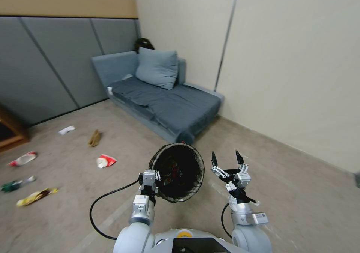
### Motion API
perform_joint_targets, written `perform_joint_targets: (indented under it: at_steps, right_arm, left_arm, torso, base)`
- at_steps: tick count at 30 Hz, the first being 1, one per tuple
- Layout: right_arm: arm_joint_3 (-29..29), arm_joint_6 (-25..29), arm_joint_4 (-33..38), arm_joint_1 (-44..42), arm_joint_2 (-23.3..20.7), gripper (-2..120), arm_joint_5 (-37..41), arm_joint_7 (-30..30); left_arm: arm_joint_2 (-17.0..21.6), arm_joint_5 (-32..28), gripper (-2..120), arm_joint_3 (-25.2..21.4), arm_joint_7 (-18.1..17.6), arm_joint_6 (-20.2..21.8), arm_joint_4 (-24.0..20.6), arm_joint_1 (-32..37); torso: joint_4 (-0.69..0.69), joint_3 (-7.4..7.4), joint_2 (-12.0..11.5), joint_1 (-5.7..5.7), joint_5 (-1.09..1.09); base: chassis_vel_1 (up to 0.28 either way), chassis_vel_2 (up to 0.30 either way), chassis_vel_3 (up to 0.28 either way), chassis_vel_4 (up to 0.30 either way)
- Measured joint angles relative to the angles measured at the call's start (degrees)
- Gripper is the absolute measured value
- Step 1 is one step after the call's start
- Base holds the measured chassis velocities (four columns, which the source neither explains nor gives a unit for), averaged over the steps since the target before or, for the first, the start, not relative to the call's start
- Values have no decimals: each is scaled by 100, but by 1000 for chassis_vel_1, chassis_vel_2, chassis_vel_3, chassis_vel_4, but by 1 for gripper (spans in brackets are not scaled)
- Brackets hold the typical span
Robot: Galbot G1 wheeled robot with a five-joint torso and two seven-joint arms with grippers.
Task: Pick up the trash bin, then pick up the garbage from the floor and place it into the trash bin.
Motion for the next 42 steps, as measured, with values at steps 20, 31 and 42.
perform_joint_targets:
  at_steps: [20,31,42]
  right_arm:
    - [21,100,-136,62,14,100,-57,-16]
    - [27,100,-169,83,14,100,-59,-20]
    - [38,131,-202,110,12,100,-50,-71]
  left_arm:
    - [-15,-5,1,-33,9,-4,-19,18]
    - [-27,-1,1,-58,10,-13,-32,32]
    - [-31,1,1,-58,10,-16,-31,29]
  torso:
    - [0,0,1,0,0]
    - [0,0,0,0,0]
    - [0,0,0,1,0]
  base:
    - [121,127,126,121]
    - [121,120,125,126]
    - [127,124,126,121]
